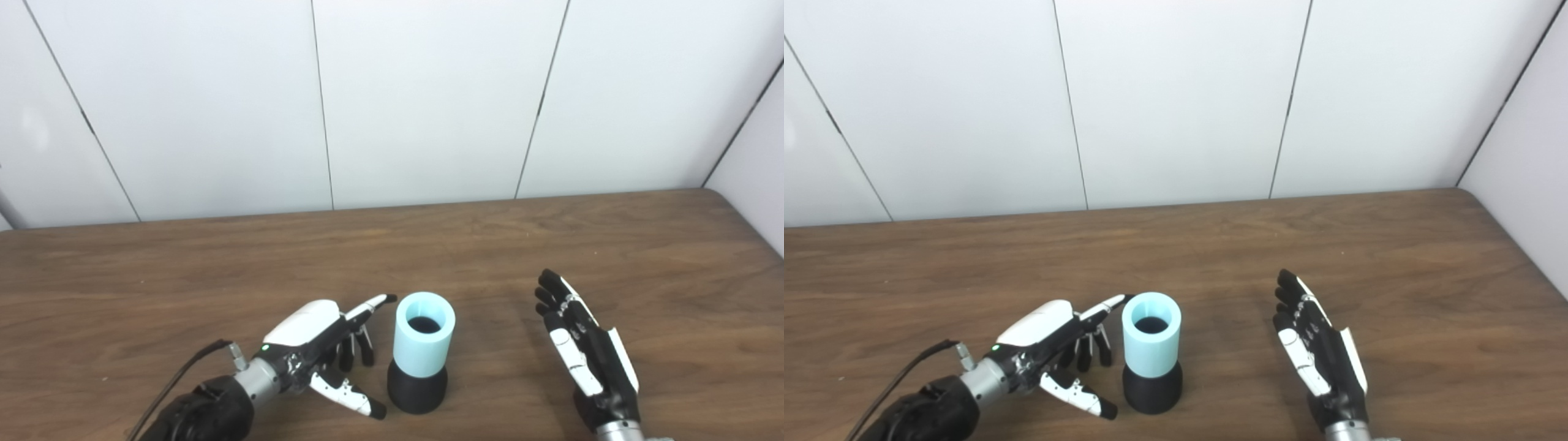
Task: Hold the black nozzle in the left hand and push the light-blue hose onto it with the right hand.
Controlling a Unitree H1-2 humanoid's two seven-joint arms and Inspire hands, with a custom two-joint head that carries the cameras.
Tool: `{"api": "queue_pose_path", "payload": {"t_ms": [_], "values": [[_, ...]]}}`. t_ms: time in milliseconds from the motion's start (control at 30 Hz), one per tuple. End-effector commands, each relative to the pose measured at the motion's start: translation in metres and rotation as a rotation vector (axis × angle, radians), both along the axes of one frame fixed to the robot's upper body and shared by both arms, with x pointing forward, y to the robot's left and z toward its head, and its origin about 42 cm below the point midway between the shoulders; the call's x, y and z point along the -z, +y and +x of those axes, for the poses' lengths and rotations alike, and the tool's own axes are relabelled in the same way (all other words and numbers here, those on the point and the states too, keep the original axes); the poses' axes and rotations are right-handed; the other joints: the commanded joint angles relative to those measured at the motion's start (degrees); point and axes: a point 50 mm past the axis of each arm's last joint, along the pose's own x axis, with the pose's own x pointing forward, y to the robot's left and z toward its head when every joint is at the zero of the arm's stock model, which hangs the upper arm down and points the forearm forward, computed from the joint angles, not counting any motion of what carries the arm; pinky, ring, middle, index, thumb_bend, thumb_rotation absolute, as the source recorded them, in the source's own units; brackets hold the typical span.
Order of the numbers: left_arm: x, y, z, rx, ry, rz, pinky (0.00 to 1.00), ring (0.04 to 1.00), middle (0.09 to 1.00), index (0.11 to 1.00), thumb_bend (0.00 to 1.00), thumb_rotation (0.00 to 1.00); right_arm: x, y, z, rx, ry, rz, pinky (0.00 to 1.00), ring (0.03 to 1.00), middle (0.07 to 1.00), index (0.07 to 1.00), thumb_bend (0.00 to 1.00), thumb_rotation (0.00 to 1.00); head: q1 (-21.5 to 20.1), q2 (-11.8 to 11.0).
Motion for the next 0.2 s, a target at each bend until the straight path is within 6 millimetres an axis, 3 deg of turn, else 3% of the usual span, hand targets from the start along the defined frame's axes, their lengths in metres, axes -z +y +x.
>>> {"api": "queue_pose_path", "payload": {"t_ms": [0, 100, 167], "values": [[0.003, 0.042, -0.008, -0.093, 0.093, 0.039, 0.9, 0.986, 0.993, 0.997, 1.0, 0.21, -0.011, 0.0, 0.005, -0.004, -0.069, -0.008, 0.9, 0.916, 0.919, 0.897, 0.38, 0.68, 0.0, 0.0], [-0.003, 0.071, -0.022, -0.181, 0.108, -0.074, 0.76, 0.897, 0.938, 0.926, 1.0, 0.13, -0.011, 0.001, 0.007, 0.001, -0.077, -0.001, 0.89, 0.914, 0.915, 0.889, 0.38, 0.67, 0.2, -0.2], [-0.006, 0.083, -0.031, -0.247, 0.058, -0.134, 0.68, 0.813, 0.865, 0.854, 0.94, 0.12, -0.012, 0.001, 0.008, -0.002, -0.08, 0.006, 0.89, 0.913, 0.914, 0.888, 0.36, 0.68, 0.3, -0.5]]}}
